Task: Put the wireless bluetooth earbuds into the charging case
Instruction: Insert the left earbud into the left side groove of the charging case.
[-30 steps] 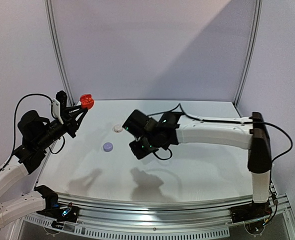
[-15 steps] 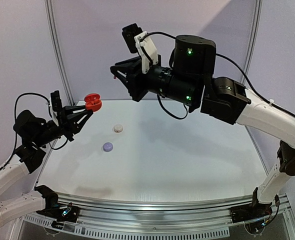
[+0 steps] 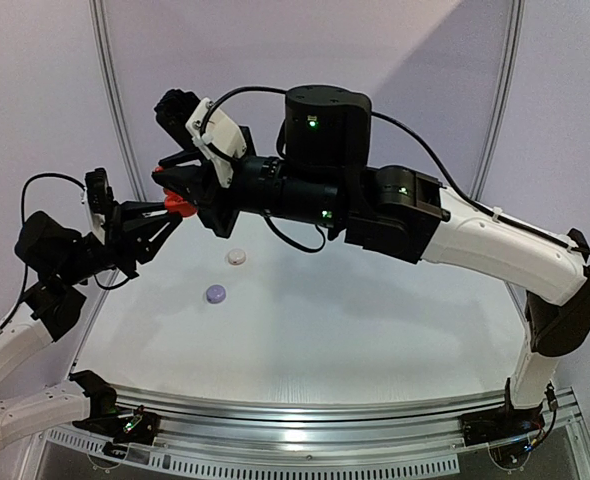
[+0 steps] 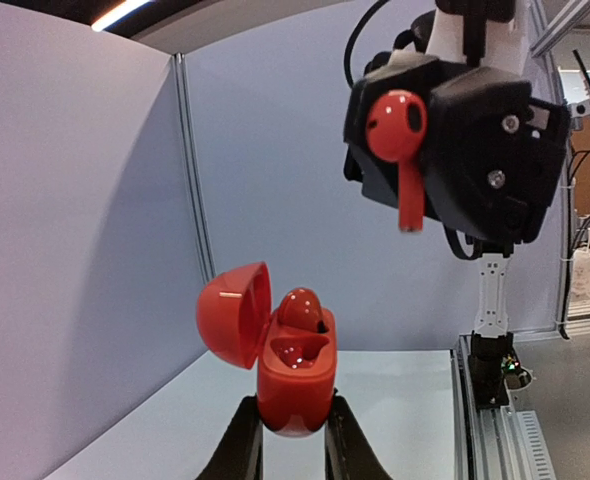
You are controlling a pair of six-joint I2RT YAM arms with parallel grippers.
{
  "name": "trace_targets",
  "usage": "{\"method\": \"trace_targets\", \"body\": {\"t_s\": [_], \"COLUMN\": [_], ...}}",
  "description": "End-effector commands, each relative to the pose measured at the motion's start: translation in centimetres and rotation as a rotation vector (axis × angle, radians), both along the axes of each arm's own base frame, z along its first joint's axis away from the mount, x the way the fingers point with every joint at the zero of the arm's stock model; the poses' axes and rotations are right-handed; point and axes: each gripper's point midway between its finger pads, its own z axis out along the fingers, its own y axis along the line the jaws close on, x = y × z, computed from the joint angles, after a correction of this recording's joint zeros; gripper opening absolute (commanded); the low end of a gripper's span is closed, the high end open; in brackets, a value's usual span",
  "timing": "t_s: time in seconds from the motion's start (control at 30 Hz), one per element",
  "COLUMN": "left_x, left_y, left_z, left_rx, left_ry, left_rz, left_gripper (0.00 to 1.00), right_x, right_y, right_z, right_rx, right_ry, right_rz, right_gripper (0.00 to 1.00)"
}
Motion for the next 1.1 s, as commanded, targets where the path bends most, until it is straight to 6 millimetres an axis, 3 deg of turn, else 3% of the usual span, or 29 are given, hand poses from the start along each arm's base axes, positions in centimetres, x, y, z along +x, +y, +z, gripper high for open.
{"method": "trace_targets", "body": {"t_s": [0.0, 0.43, 0.63, 1.07], "left_x": [-0.5, -0.8, -0.8, -0.8], "left_y": [0.0, -0.1, -0.1, 0.0], "left_z": [1.0, 0.8, 0.5, 0.8], "left_rx": [-0.013, 0.009, 0.024, 0.01], "left_ry": [0.001, -0.041, -0.051, -0.056], "left_rz": [-0.006, -0.007, -0.001, 0.001], "left_gripper": [0.0, 0.0, 0.0, 0.0], "right_x": [-0.6, 2.1, 2.5, 2.7], "right_y": [0.7, 0.4, 0.6, 0.6], "right_z": [-0.7, -2.8, -2.5, -3.9], "right_rx": [-0.042, -0.119, -0.104, -0.157], "right_ry": [-0.023, -0.046, -0.056, -0.053], "right_rz": [0.029, -0.125, -0.149, -0.161], "right_gripper": [0.01, 0.0, 0.0, 0.0]}}
